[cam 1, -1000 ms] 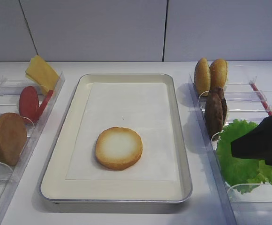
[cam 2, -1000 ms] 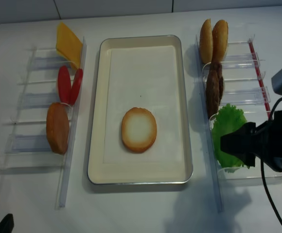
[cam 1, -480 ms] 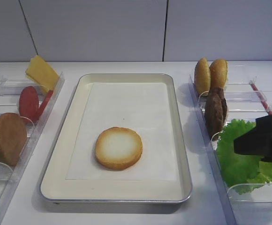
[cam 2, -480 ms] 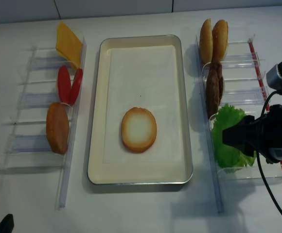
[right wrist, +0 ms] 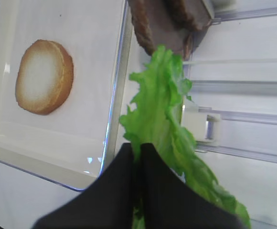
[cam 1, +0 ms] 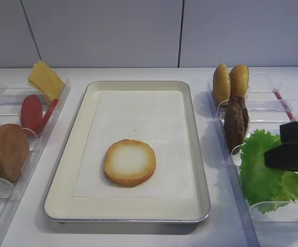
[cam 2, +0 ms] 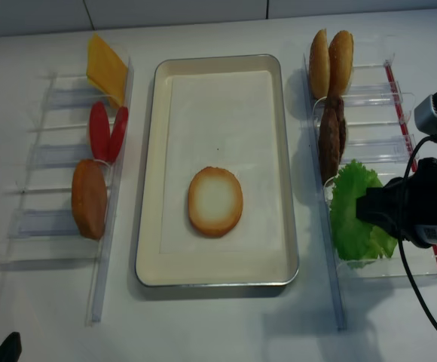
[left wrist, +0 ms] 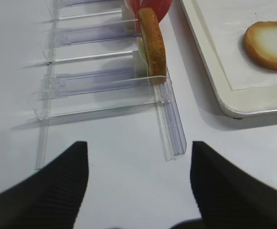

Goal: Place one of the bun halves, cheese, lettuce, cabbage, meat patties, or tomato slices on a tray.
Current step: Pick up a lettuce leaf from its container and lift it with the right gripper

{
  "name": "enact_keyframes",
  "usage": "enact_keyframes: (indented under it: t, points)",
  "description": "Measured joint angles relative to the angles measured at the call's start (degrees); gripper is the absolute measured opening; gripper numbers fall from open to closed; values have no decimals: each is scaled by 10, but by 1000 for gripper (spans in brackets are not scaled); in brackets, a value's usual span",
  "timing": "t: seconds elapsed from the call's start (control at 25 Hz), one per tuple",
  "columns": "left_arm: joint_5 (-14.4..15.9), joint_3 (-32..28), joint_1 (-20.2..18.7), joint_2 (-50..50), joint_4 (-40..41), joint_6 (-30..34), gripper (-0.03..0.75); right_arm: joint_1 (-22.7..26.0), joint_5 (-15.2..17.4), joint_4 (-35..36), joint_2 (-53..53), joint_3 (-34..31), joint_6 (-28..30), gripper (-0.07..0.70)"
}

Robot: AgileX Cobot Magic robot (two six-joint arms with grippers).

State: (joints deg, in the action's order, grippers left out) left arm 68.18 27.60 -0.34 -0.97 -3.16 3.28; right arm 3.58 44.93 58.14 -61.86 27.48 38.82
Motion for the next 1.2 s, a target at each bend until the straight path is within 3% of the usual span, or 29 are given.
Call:
enact_keyframes:
  t: [0.16, 0.48, 0.64, 0.88, 1.0, 1.2]
  points:
    - [0, 0, 0, 0, 0, 0, 467, 0, 25, 10, 0, 3, 6, 22]
    - [0, 0, 0, 0, 0, 0, 467, 0, 140, 52, 0, 68, 13, 22]
    - [0, 0, 0, 0, 0, 0, 467, 0, 167, 64, 0, 110, 13, 22]
    - [0, 0, 0, 0, 0, 0, 467, -1, 171, 64, -1, 165, 16, 22]
    - [0, 0, 0, 0, 0, 0, 467, -29, 160, 59, -1, 182, 14, 22]
    - [0, 0, 0, 0, 0, 0, 467, -139, 80, 20, -3, 203, -44, 22]
